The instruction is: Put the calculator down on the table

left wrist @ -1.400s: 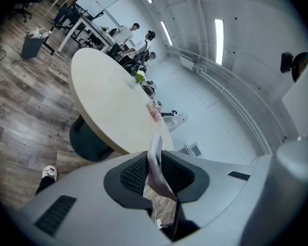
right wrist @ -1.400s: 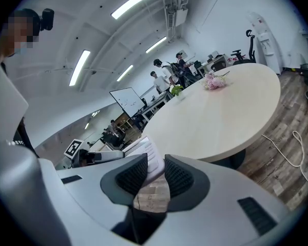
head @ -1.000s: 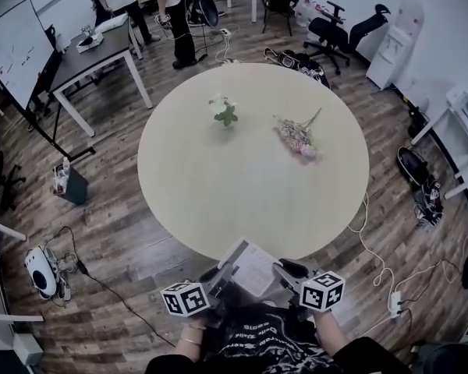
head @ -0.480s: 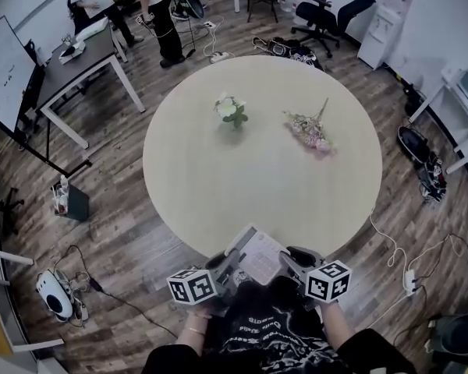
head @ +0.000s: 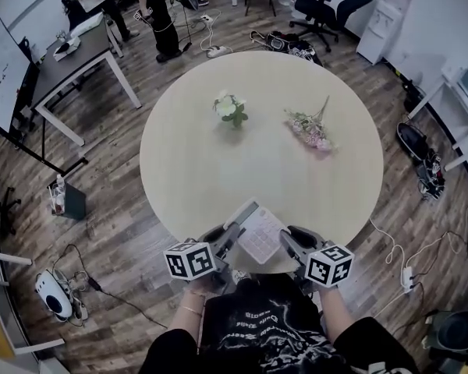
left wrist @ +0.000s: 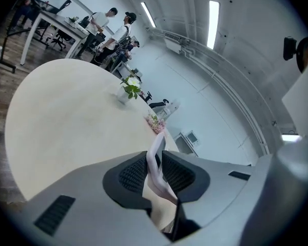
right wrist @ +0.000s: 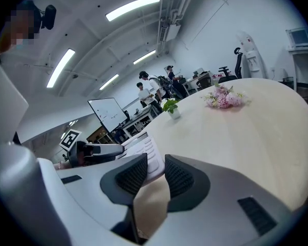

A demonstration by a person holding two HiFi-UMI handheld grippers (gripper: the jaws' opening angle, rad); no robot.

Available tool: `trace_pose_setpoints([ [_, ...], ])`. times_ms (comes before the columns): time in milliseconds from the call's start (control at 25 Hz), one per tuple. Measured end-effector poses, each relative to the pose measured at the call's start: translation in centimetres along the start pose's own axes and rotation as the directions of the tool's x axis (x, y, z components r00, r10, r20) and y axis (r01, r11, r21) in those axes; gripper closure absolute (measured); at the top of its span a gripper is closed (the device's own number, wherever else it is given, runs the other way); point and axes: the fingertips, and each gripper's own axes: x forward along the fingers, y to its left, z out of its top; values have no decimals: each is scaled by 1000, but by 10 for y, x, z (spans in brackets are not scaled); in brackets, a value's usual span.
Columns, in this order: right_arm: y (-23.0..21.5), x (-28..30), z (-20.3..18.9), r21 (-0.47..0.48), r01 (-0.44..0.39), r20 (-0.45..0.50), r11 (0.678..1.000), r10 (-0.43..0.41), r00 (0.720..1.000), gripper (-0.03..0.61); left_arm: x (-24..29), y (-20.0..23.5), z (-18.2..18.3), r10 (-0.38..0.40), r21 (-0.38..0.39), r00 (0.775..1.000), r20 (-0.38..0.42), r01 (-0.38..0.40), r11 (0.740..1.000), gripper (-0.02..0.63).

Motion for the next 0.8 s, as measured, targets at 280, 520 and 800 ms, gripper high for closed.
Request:
trace_pose_setpoints([
  [280,-46,-8,40,46,90,46,995,-92,995,463,65,-23,30,-30,53,997,-71,34,998,512],
  [520,-98,-25,56,100,164,74,981,-171,982,465,129,-40,29,-58,60,988,-145,68,996,510],
  [800,-160,-29,73,165,227,87,960,-243,966,463,203,-52,29,-86,50,965,-247,101,994,508],
])
